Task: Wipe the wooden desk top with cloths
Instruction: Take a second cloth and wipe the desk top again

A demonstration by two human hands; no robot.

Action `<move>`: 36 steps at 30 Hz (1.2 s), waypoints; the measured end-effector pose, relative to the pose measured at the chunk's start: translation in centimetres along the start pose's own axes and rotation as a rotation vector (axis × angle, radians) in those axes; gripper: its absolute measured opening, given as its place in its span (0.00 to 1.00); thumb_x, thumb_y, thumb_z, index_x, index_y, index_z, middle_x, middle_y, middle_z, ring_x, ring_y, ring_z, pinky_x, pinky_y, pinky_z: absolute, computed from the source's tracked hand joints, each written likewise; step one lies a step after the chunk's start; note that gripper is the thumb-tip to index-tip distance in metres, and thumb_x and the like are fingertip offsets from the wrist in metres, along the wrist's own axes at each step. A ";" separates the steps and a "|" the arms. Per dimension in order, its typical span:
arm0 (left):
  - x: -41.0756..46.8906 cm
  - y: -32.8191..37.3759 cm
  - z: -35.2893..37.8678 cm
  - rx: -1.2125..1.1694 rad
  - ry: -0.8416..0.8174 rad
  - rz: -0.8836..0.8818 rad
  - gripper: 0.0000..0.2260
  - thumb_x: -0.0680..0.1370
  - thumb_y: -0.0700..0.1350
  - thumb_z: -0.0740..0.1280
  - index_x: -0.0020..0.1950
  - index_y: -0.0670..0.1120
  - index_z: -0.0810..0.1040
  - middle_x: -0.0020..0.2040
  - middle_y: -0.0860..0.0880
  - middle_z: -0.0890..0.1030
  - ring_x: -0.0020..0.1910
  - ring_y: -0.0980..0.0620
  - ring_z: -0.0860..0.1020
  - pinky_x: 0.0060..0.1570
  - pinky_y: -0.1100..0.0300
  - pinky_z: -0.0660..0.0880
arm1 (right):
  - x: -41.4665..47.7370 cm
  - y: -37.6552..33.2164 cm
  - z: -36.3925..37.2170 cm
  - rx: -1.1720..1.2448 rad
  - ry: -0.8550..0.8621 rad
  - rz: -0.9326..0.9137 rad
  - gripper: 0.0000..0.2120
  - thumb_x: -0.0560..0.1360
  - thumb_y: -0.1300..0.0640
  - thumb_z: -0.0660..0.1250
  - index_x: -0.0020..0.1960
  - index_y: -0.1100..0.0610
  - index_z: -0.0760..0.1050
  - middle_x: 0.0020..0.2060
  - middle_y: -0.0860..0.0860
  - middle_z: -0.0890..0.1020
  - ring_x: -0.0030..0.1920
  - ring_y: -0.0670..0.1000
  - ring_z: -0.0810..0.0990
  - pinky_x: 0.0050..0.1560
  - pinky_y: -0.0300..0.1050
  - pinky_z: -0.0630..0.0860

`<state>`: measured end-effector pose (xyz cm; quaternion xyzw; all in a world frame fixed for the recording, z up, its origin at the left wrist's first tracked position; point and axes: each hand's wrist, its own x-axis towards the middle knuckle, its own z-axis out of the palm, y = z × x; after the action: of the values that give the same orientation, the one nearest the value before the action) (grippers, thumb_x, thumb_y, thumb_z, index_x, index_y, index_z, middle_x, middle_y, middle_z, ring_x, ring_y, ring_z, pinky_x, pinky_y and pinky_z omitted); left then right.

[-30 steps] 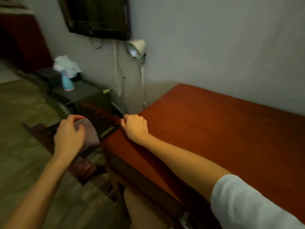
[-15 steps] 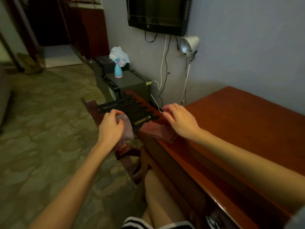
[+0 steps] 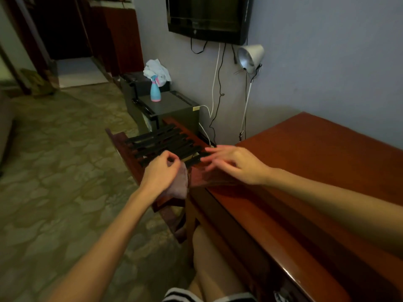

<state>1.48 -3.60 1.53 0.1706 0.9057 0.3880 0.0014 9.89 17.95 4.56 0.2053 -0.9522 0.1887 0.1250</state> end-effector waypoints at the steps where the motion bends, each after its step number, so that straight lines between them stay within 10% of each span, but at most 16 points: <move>1: -0.2 0.1 0.2 0.000 -0.065 -0.018 0.10 0.77 0.55 0.64 0.51 0.51 0.78 0.50 0.48 0.81 0.52 0.47 0.78 0.50 0.55 0.73 | 0.3 -1.0 0.0 0.059 0.156 0.082 0.18 0.81 0.50 0.53 0.53 0.50 0.82 0.57 0.45 0.82 0.63 0.42 0.75 0.65 0.48 0.71; 3: -0.4 0.3 0.9 0.021 -0.151 -0.034 0.16 0.73 0.64 0.65 0.48 0.53 0.79 0.48 0.50 0.82 0.50 0.49 0.78 0.50 0.55 0.74 | 0.3 -3.2 0.7 0.136 0.309 0.275 0.16 0.82 0.51 0.55 0.58 0.51 0.80 0.57 0.46 0.82 0.61 0.44 0.77 0.63 0.46 0.72; 9: 0.2 0.4 1.9 -0.021 -0.177 0.005 0.05 0.74 0.52 0.70 0.42 0.53 0.77 0.44 0.50 0.81 0.49 0.49 0.79 0.47 0.57 0.72 | -2.8 -4.9 4.9 -0.176 -0.230 0.285 0.33 0.78 0.37 0.46 0.78 0.50 0.43 0.77 0.47 0.43 0.76 0.44 0.38 0.73 0.40 0.35; 21: 0.6 0.1 1.6 0.000 -0.027 -0.055 0.07 0.74 0.51 0.68 0.38 0.54 0.73 0.46 0.48 0.81 0.50 0.46 0.79 0.46 0.57 0.71 | 0.1 2.2 0.9 -0.163 -0.478 -0.018 0.28 0.81 0.42 0.49 0.78 0.46 0.45 0.77 0.43 0.45 0.75 0.40 0.38 0.75 0.43 0.36; 24: 0.7 0.3 -0.3 -0.116 0.067 -0.033 0.04 0.77 0.49 0.65 0.45 0.50 0.75 0.45 0.50 0.79 0.50 0.47 0.78 0.47 0.56 0.71 | 0.9 0.7 0.4 0.027 -0.419 0.138 0.24 0.82 0.45 0.46 0.77 0.48 0.54 0.77 0.44 0.52 0.76 0.42 0.43 0.76 0.45 0.39; 27: 0.9 2.5 -1.9 -0.315 0.177 -0.001 0.07 0.80 0.48 0.61 0.52 0.46 0.75 0.49 0.47 0.80 0.51 0.46 0.78 0.52 0.53 0.72 | 2.1 -2.6 -0.5 0.449 0.023 0.400 0.21 0.83 0.48 0.50 0.71 0.53 0.68 0.70 0.48 0.69 0.72 0.46 0.63 0.74 0.47 0.57; 31: 0.0 6.7 -1.4 -0.443 0.260 0.069 0.08 0.81 0.44 0.58 0.57 0.45 0.72 0.57 0.43 0.76 0.55 0.47 0.75 0.57 0.55 0.70 | 2.7 -6.2 -0.5 1.092 0.097 0.716 0.26 0.75 0.35 0.60 0.65 0.51 0.72 0.57 0.51 0.81 0.56 0.51 0.81 0.53 0.44 0.76; 36: -2.0 9.8 -0.3 -0.550 0.103 0.089 0.12 0.81 0.42 0.59 0.65 0.45 0.69 0.64 0.44 0.67 0.53 0.54 0.70 0.55 0.65 0.67 | 0.8 -5.4 -0.8 1.463 0.294 0.785 0.19 0.75 0.65 0.66 0.65 0.61 0.70 0.45 0.53 0.84 0.39 0.48 0.85 0.36 0.41 0.81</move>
<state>6.31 1.86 8.41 0.1834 0.7571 0.6269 -0.0154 11.70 13.41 7.20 -0.1381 -0.5664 0.8125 0.0085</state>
